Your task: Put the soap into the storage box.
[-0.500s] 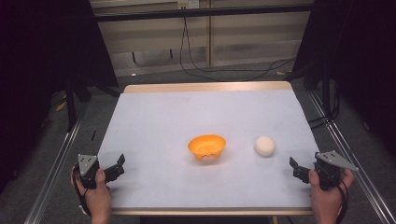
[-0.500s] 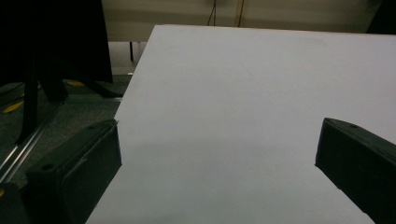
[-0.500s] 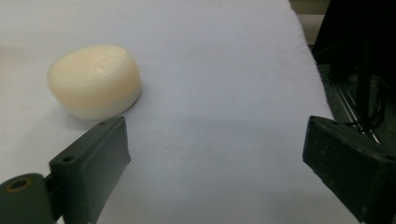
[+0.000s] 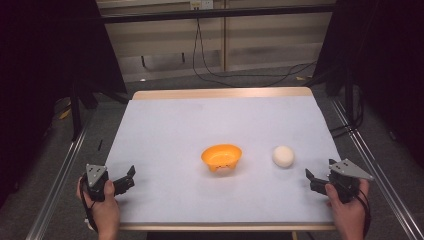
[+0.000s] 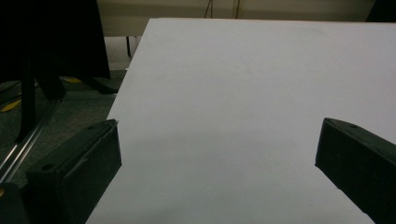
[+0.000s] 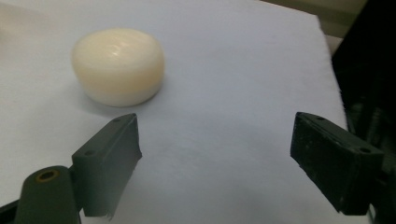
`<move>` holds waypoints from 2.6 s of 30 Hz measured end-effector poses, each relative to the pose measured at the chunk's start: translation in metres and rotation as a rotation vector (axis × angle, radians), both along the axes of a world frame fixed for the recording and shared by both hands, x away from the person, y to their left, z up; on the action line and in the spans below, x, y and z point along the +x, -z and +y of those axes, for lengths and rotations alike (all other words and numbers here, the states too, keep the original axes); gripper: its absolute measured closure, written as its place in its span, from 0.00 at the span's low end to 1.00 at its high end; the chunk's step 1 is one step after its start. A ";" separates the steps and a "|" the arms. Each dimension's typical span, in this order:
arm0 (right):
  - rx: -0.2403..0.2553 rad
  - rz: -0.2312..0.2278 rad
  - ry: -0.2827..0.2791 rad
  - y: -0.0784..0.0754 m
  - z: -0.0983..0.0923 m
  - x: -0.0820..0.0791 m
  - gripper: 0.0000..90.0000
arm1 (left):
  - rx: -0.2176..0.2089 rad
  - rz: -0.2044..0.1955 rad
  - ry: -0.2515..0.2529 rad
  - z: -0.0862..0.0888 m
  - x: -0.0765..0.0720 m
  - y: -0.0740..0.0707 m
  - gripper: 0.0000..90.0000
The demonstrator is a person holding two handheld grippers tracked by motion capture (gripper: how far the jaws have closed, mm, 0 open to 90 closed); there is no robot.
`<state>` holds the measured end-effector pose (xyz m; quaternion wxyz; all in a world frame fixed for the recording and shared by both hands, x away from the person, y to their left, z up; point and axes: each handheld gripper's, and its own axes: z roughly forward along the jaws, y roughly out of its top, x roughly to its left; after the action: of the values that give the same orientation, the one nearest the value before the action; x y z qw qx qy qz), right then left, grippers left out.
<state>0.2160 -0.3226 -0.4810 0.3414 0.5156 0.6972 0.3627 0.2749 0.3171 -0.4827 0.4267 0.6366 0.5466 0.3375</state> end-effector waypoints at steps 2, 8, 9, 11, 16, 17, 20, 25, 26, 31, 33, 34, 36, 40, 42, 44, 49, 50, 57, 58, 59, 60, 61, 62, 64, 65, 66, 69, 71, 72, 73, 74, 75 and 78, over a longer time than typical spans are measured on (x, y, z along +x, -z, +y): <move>0.068 0.101 -0.060 -0.004 -0.002 0.002 0.23 | 0.002 0.000 -0.008 0.000 0.000 0.000 0.00; 0.155 0.173 -0.102 -0.006 0.000 0.008 0.02 | 0.063 0.002 -0.030 -0.007 0.000 0.000 0.00; 0.172 0.185 -0.108 -0.006 0.001 0.009 0.01 | 0.067 0.002 -0.030 -0.008 0.000 0.000 0.00; 0.181 0.201 -0.155 -0.006 0.004 0.011 0.00 | 0.051 -0.017 -0.019 -0.005 -0.002 0.000 0.00; 0.165 0.229 -0.168 -0.008 0.009 0.017 0.00 | 0.017 -0.007 0.001 -0.003 -0.001 0.000 0.00; 0.165 0.229 -0.168 -0.008 0.009 0.017 0.00 | 0.017 -0.007 0.001 -0.003 -0.001 0.000 0.00; 0.121 0.271 -0.191 -0.009 0.013 0.023 0.02 | -0.003 -0.003 0.009 0.000 -0.001 0.000 0.00; 0.024 0.357 -0.227 -0.012 0.020 0.033 0.07 | -0.009 -0.006 0.025 0.000 -0.001 0.000 0.00; 0.024 0.357 -0.227 -0.012 0.020 0.033 0.07 | -0.009 -0.006 0.025 0.000 -0.001 0.000 0.00; 0.009 0.392 -0.263 -0.013 0.025 0.044 0.07 | -0.001 -0.002 0.031 0.000 0.000 0.000 0.00; 0.006 0.412 -0.272 -0.014 0.025 0.048 0.06 | -0.003 -0.001 0.033 0.000 0.000 0.000 0.00; -0.001 0.417 -0.266 -0.014 0.026 0.050 0.06 | -0.009 0.001 0.035 -0.001 0.000 0.000 0.00; 0.010 0.441 -0.265 -0.014 0.026 0.054 0.05 | 0.001 0.007 0.042 -0.001 0.001 0.000 0.01; 0.009 0.455 -0.267 -0.016 0.027 0.062 0.05 | -0.001 0.009 0.045 -0.001 0.001 0.000 0.01; 0.007 0.462 -0.270 -0.018 0.027 0.065 0.05 | 0.002 0.010 0.048 -0.001 0.001 0.000 0.01; -0.008 0.465 -0.269 -0.019 0.029 0.068 0.05 | 0.007 0.011 0.049 -0.001 0.001 0.000 0.01; -0.009 0.473 -0.292 -0.023 0.032 0.074 0.07 | 0.009 0.012 0.046 -0.003 0.001 0.000 0.01; -0.012 0.478 -0.293 -0.024 0.033 0.075 0.08 | 0.013 0.012 0.046 -0.003 0.002 0.000 0.01; -0.019 0.484 -0.303 -0.027 0.040 0.087 0.08 | 0.022 0.015 0.050 -0.004 0.002 0.000 0.01; -0.020 0.485 -0.298 -0.027 0.041 0.088 0.09 | 0.021 0.015 0.050 -0.004 0.002 0.000 0.01; -0.020 0.486 -0.297 -0.027 0.042 0.090 0.09 | 0.021 0.015 0.050 -0.004 0.002 0.000 0.01; -0.017 0.488 -0.296 -0.026 0.042 0.092 0.09 | 0.021 0.016 0.050 -0.004 0.002 0.000 0.01; -0.017 0.488 -0.296 -0.026 0.042 0.092 0.09 | 0.021 0.016 0.050 -0.004 0.002 0.000 0.01; -0.011 0.488 -0.296 -0.026 0.043 0.093 0.10 | 0.021 0.015 0.050 -0.004 0.002 0.000 0.01; -0.003 0.482 -0.287 -0.026 0.044 0.096 0.13 | 0.021 0.014 0.050 -0.004 0.001 0.000 0.01; -0.004 0.483 -0.291 -0.026 0.044 0.097 0.13 | 0.022 0.015 0.051 -0.004 0.002 0.000 0.01; -0.002 0.485 -0.279 -0.025 0.046 0.100 0.15 | 0.022 0.015 0.054 -0.004 0.002 0.000 0.01; -0.004 0.490 -0.281 -0.025 0.048 0.103 0.17 | 0.021 0.016 0.055 -0.004 0.002 0.000 0.01; -0.004 0.497 -0.285 -0.025 0.050 0.105 0.18 | 0.023 0.016 0.055 -0.004 0.002 0.000 0.01; -0.003 0.500 -0.289 -0.025 0.050 0.106 0.19 | 0.024 0.016 0.055 -0.004 0.002 0.000 0.01; -0.009 0.499 -0.289 -0.026 0.051 0.107 0.19 | 0.021 0.016 0.056 -0.004 0.002 0.000 0.01; -0.007 0.499 -0.293 -0.025 0.051 0.108 0.20 | 0.021 0.016 0.056 -0.004 0.002 0.000 0.01; -0.011 0.506 -0.295 -0.025 0.052 0.109 0.20 | 0.022 0.016 0.055 -0.004 0.002 0.000 0.01; -0.008 0.508 -0.296 -0.024 0.054 0.111 0.21 | 0.025 0.018 0.058 -0.004 0.002 0.000 0.01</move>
<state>0.3274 -0.2685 -0.4567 0.1013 0.4812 0.8294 0.2649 0.2771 0.3130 -0.4830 0.4234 0.6603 0.5275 0.3262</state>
